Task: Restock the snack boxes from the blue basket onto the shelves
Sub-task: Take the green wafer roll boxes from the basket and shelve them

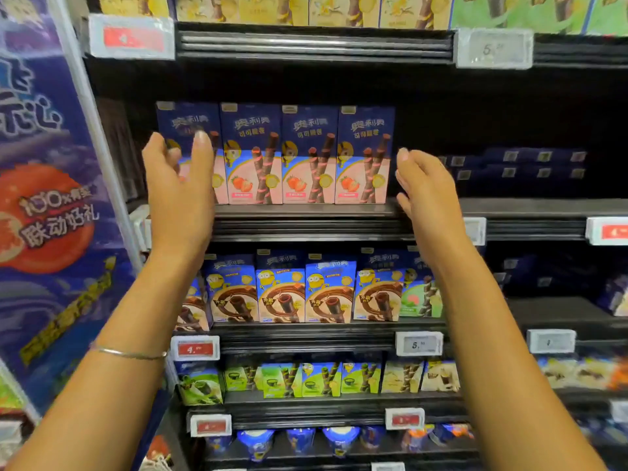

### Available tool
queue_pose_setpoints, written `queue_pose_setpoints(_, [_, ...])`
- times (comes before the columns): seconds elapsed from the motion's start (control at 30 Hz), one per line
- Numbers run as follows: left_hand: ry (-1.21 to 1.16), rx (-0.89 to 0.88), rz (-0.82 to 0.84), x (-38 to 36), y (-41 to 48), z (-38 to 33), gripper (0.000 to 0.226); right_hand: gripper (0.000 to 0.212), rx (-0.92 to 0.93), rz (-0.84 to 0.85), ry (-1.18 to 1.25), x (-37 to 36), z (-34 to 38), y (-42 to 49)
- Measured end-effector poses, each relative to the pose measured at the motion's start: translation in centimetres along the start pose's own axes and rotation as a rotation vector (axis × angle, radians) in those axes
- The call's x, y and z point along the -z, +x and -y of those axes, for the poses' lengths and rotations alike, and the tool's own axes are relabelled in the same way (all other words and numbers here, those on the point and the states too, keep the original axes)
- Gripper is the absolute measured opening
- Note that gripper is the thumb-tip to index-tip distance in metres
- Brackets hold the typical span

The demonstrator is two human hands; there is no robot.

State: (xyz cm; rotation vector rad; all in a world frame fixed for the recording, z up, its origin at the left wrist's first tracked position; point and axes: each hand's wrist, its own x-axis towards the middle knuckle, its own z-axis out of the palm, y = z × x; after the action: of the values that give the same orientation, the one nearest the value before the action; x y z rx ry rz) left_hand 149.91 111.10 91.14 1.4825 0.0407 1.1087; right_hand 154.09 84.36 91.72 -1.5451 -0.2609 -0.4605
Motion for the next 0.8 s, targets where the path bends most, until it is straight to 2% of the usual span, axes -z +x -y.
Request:
queue_pose_setpoints(0.07, [-0.133, 0.016, 0.023, -0.1, -3.4, 0.0, 0.071, 0.018, -0.027, 0.03, 0.084, 1.1, -0.4, -2.6])
queue_pose_setpoints(0.1, [-0.179, 0.053, 0.048, -0.1, -5.1, 0.3, 0.069, 0.017, -0.042, 0.054, 0.104, 1.7, -0.9, -3.6])
queue_pose_setpoints(0.27, [-0.262, 0.282, 0.154, -0.5, -15.6, 4.6, 0.05, 0.045, -0.231, 0.069, 0.129, 6.2, -6.2, -9.2])
queue_pose_setpoints(0.43, [-0.097, 0.589, 0.307, -1.6, -30.1, 10.1, 0.027, 0.042, -0.578, 0.145, -0.057, 14.3, -14.5, -16.2])
queue_pose_setpoints(0.57, [0.028, 0.926, 0.413, -2.7, -42.7, 12.8, 0.015, 0.025, -0.761, 0.206, -0.265, 23.0, -21.7, -21.7])
queue_pose_setpoints(0.73, [0.189, 1.304, 0.406, -5.5, -57.1, 13.7, 0.02, 0.033, -0.939, 0.271, -0.349, 33.7, -28.9, -28.4])
queue_pose_setpoints(0.8, [0.228, 1.388, 0.359, -6.7, -61.5, 13.8, 0.024, 0.024, -1.043, 0.295, -0.367, 37.3, -31.5, -30.9])
